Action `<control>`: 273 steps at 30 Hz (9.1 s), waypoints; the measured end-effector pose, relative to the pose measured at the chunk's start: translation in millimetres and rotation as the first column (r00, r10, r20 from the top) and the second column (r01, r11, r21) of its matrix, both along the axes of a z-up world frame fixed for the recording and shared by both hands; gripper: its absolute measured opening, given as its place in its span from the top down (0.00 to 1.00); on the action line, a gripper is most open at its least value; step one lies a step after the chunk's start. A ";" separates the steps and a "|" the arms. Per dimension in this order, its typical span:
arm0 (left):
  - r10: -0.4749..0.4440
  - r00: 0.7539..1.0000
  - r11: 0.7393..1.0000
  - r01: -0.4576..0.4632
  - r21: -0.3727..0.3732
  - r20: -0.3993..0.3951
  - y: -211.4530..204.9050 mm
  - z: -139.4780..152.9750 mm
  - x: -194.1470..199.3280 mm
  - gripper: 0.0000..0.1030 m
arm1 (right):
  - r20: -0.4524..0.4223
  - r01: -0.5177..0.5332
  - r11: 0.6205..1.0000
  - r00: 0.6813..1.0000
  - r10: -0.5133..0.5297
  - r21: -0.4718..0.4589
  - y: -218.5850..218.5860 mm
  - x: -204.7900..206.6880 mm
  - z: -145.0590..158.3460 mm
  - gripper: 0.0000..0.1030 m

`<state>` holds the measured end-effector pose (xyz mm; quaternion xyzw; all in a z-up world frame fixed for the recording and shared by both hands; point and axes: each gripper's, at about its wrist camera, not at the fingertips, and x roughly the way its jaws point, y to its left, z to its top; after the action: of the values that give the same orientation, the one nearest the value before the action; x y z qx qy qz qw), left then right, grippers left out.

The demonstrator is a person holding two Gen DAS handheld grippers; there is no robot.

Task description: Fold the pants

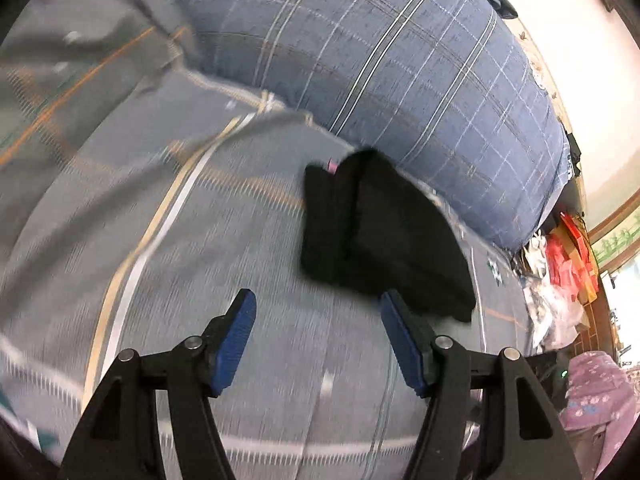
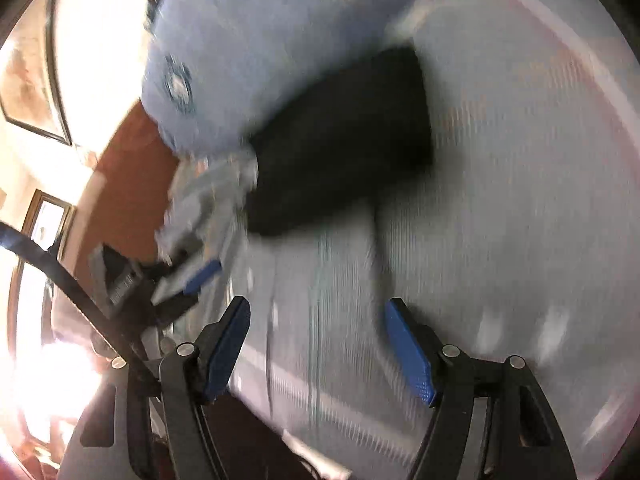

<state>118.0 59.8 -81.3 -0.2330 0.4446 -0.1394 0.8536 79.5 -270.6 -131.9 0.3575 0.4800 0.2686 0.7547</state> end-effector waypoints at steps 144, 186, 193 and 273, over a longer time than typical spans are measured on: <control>-0.016 0.991 0.876 -0.049 0.480 0.130 -68.7 30.2 -88.4 0.32 | 0.282 0.253 0.826 0.952 -0.120 -0.504 33.3 -56.8 63.4 0.19; -0.076 0.995 0.990 0.067 0.122 0.071 -61.5 11.1 77.3 0.47 | 0.082 -0.206 0.751 0.942 0.327 -0.627 132.1 195.2 126.2 0.21; -0.095 0.992 0.977 0.077 0.201 0.082 -67.8 8.0 89.9 0.96 | -0.062 -0.266 0.507 0.922 0.382 -0.820 185.9 240.4 72.2 0.71; 0.027 0.918 0.913 -0.185 0.364 0.397 -68.9 96.0 -127.1 0.09 | 0.606 0.503 0.633 0.793 -0.067 -0.589 57.5 -108.2 108.3 0.07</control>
<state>-9.1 -9.0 14.7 -0.0488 0.2745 -0.0423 0.9594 -28.7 -213.1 -23.6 0.0145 0.2516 0.0150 0.9676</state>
